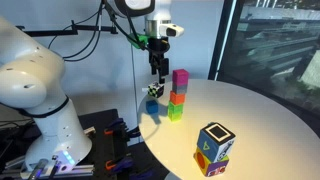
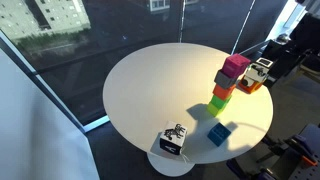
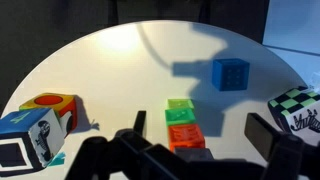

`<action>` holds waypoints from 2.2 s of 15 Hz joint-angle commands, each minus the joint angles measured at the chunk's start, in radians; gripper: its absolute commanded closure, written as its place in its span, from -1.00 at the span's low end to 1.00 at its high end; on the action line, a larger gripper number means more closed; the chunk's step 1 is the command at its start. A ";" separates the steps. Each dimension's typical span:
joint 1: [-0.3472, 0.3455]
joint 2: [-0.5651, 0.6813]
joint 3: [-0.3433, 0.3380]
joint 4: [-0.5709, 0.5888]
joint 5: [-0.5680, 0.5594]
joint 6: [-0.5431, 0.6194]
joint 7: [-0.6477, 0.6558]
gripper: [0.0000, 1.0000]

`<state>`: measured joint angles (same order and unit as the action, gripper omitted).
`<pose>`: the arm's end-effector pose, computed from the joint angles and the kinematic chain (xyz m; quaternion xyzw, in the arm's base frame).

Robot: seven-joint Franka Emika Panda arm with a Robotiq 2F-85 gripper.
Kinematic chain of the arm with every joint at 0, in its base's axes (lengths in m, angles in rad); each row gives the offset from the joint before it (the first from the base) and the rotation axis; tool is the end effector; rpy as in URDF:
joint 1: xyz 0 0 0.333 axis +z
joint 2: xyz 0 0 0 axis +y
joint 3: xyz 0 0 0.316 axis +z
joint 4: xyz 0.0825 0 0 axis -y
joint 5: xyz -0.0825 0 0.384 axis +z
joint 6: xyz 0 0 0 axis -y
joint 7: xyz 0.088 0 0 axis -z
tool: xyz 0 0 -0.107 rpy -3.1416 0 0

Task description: Put the pink block on the table.

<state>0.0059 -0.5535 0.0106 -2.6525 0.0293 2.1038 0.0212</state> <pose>0.3658 0.0073 0.4163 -0.9999 0.0105 -0.0022 0.0099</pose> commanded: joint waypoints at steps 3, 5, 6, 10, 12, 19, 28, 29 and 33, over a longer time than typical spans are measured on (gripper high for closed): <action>0.000 0.000 -0.001 0.001 -0.001 -0.002 0.000 -1.00; 0.000 0.000 -0.001 0.001 -0.001 -0.002 0.000 -1.00; 0.000 0.000 -0.001 0.001 -0.001 -0.002 0.000 -1.00; 0.002 0.007 0.004 0.002 -0.001 0.010 0.004 -1.00; 0.004 0.013 0.007 0.004 0.001 0.026 0.007 -1.00; 0.016 0.038 0.035 0.038 0.001 0.080 0.026 -1.00; 0.001 0.140 0.066 0.181 -0.022 0.002 0.099 -1.00; 0.001 0.153 0.065 0.202 -0.022 -0.018 0.105 -1.00; 0.002 0.205 0.060 0.278 -0.017 -0.089 0.118 -1.00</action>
<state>0.0131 -0.4016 0.0690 -2.4576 0.0270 2.0837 0.1092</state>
